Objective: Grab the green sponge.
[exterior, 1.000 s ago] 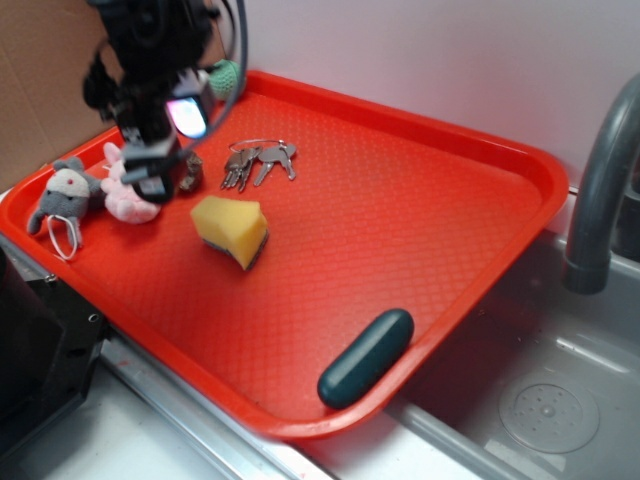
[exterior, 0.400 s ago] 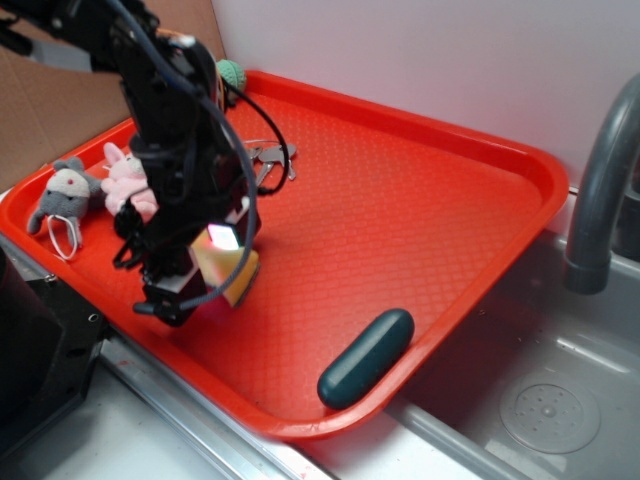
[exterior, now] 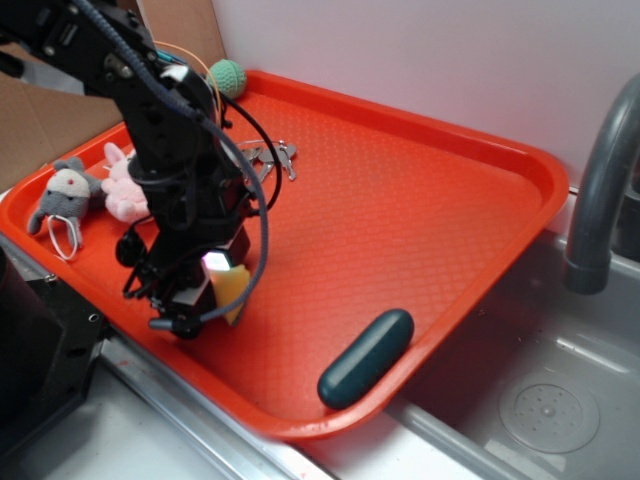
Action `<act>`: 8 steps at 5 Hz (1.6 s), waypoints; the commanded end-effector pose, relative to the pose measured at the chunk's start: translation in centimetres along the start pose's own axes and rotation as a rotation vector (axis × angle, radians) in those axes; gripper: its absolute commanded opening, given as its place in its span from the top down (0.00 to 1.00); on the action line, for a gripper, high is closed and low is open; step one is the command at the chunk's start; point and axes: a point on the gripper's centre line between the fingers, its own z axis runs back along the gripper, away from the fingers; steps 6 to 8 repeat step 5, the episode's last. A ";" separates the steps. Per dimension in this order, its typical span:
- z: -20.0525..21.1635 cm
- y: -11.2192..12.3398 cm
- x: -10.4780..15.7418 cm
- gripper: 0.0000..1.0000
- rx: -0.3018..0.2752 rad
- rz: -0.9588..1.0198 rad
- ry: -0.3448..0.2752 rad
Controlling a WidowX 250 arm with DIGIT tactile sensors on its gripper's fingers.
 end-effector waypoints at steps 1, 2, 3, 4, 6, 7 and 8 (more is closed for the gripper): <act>8.4 4.6 -2.6 1.00 0.016 0.462 -0.055; 13.7 8.6 -5.6 1.00 0.063 0.707 -0.136; 18.9 8.0 -6.3 1.00 0.127 0.898 -0.173; 22.2 7.5 -5.2 1.00 0.183 0.912 -0.164; 21.8 6.8 -5.1 1.00 0.163 0.909 -0.108; 21.8 6.8 -5.1 1.00 0.163 0.909 -0.108; 21.8 6.8 -5.1 1.00 0.163 0.909 -0.108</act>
